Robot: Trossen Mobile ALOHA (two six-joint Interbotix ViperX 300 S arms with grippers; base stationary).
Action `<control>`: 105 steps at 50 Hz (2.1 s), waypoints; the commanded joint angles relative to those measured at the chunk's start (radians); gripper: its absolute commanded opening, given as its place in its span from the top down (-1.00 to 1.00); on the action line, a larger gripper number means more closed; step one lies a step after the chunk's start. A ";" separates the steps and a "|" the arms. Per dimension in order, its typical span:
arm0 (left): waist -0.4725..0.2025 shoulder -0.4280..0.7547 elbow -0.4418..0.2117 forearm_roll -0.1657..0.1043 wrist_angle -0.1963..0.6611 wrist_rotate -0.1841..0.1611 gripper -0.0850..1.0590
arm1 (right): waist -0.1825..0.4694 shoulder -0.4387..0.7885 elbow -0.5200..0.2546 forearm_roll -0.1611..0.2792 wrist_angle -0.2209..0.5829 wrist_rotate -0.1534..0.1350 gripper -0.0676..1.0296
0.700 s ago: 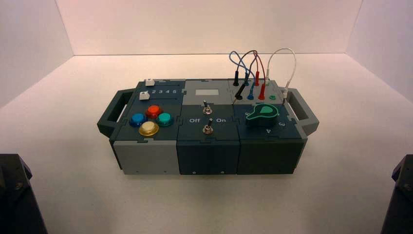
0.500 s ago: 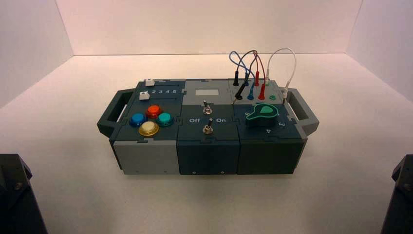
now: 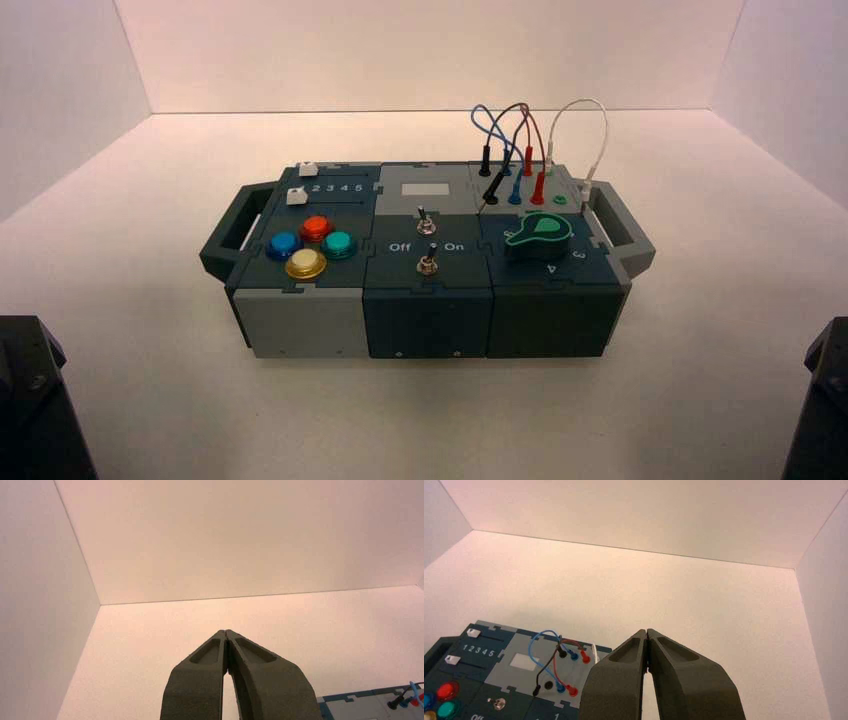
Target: Move the box away.
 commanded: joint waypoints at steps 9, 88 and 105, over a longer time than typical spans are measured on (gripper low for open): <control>0.000 0.009 -0.017 0.000 -0.003 -0.003 0.91 | 0.002 0.009 -0.020 0.005 -0.005 0.002 0.92; -0.746 0.545 -0.034 -0.218 0.505 -0.262 0.91 | 0.629 0.772 -0.041 0.572 0.153 0.072 0.92; -0.793 0.548 0.011 -0.270 0.488 -0.262 0.91 | 0.684 0.884 -0.040 0.603 0.124 0.072 0.92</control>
